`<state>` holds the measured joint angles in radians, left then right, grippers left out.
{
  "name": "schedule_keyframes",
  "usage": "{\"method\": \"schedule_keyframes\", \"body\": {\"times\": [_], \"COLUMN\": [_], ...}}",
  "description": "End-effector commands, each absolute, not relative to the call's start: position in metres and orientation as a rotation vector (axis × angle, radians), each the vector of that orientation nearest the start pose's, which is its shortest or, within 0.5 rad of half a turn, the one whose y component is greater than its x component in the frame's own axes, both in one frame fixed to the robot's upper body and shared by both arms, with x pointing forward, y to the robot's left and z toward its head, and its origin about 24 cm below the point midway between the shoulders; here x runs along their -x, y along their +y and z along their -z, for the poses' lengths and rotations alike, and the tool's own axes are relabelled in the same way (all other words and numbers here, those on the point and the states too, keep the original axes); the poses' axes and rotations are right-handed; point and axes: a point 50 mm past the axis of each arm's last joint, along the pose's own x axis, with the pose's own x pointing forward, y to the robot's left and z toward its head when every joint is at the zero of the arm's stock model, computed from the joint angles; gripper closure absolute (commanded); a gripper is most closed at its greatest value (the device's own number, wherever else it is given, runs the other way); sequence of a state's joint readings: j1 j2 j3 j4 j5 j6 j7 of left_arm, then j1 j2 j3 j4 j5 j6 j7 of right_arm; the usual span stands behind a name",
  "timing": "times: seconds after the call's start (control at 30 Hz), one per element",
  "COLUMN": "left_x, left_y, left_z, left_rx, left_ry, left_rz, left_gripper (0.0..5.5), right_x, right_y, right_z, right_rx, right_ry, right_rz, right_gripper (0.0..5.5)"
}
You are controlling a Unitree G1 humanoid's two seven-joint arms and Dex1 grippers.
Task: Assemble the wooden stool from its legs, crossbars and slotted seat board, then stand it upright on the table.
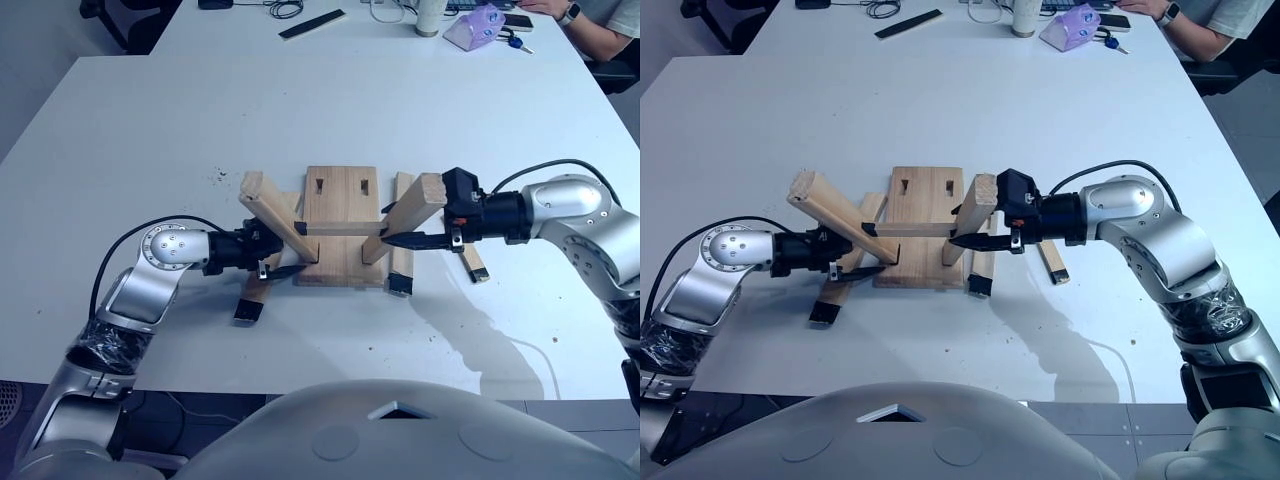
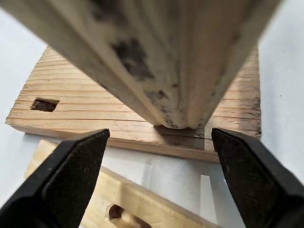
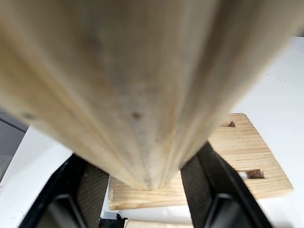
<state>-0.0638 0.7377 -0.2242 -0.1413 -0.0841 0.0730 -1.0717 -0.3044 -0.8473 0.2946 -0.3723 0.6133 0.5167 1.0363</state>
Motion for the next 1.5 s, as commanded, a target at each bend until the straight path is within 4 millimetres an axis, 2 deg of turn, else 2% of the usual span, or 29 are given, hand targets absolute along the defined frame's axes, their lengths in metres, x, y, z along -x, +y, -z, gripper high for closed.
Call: {"method": "schedule_keyframes", "body": {"times": [0.03, 0.17, 0.27, 0.43, 0.6, 0.77, 0.97, 1.1, 1.23, 1.37, 1.5], "left_x": [-0.223, -0.223, -0.228, -0.233, -0.217, -0.229, -0.219, -0.211, -0.217, -0.214, -0.208], "left_y": [0.174, 0.183, 0.197, 0.219, 0.221, 0.218, 0.202, 0.191, 0.172, 0.147, 0.137], "left_z": [-0.08, -0.091, -0.101, -0.115, -0.12, -0.136, -0.155, -0.159, -0.162, -0.155, -0.142], "left_rx": [-0.641, -0.66, -0.661, -0.578, -0.5, -0.364, -0.116, -0.058, -0.027, -0.036, -0.054], "left_ry": [0.208, 0.199, 0.197, 0.193, 0.234, 0.16, 0.149, 0.159, 0.128, 0.129, 0.162], "left_rz": [1.346, 1.356, 1.31, 1.235, 1.348, 1.285, 1.413, 1.479, 1.474, 1.526, 1.545], "left_gripper": [1.49, 1.49, 1.49, 1.49, 0.76, 0.23, 0.23, 0.23, 0.23, 0.23, 0.23], "right_x": [-0.22, -0.223, -0.222, -0.214, -0.212, -0.212, -0.213, -0.213, -0.216, -0.219, -0.221], "right_y": [-0.151, -0.154, -0.156, -0.163, -0.168, -0.168, -0.162, -0.159, -0.153, -0.14, -0.127], "right_z": [-0.1, -0.107, -0.108, -0.103, -0.106, -0.107, -0.106, -0.105, -0.103, -0.098, -0.09], "right_rx": [0.204, 0.21, 0.197, 0.222, 0.205, 0.206, 0.216, 0.222, 0.227, 0.227, 0.226], "right_ry": [0.583, 0.57, 0.559, 0.551, 0.534, 0.525, 0.528, 0.534, 0.535, 0.543, 0.566], "right_rz": [-1.437, -1.433, -1.428, -1.405, -1.381, -1.383, -1.414, -1.441, -1.459, -1.508, -1.553], "right_gripper": [3.46, 3.46, 3.46, 3.46, 3.46, 3.46, 3.46, 3.46, 3.46, 3.46, 3.46]}}
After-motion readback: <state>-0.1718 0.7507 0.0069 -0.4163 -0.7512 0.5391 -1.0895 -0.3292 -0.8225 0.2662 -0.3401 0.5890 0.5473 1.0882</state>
